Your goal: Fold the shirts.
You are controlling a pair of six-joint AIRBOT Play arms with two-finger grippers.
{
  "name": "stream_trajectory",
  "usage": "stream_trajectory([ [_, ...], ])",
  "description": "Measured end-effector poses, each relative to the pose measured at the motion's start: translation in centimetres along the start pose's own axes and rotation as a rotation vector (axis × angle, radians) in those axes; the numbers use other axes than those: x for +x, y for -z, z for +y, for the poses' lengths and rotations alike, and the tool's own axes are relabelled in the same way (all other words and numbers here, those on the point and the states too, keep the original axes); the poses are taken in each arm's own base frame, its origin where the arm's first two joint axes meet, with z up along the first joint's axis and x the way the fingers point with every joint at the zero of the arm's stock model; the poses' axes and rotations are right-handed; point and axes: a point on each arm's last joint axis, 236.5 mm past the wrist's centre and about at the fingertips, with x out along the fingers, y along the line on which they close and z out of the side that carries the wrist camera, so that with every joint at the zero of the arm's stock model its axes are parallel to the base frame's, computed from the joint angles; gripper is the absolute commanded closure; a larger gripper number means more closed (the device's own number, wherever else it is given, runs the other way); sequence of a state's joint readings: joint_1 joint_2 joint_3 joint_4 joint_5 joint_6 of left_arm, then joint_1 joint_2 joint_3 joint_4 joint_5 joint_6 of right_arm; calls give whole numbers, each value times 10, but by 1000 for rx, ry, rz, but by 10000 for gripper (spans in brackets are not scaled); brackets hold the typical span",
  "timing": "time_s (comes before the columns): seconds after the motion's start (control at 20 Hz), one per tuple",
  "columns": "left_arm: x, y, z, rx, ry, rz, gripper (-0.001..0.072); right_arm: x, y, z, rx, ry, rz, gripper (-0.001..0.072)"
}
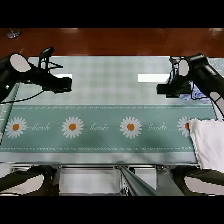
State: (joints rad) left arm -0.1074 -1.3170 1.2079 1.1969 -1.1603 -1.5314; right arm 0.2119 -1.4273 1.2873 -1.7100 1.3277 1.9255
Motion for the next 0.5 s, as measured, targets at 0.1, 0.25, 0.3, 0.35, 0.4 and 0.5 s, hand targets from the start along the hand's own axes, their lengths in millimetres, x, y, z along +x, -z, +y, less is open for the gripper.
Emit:
stream_trajectory([
  [0.1,0,-6,1,-1,-1,-25,684,0,0,0,0,0,0,694],
  [0.25,-1,-30,1,-2,-3,-126,684,0,-3,1,0,-5,-13,693],
  [0.3,-2,-37,1,-3,-4,-156,684,0,-7,2,-1,-7,-28,688],
  [0.35,-4,-43,2,-3,-5,-183,683,0,-13,1,-5,-3,-57,526],
  [0.4,-5,-49,2,-3,-6,-207,647,-1,-23,-2,-12,11,-97,173],
  [0.5,-7,-62,5,2,-18,-265,18,-4,-47,-13,-29,60,-197,91],
])
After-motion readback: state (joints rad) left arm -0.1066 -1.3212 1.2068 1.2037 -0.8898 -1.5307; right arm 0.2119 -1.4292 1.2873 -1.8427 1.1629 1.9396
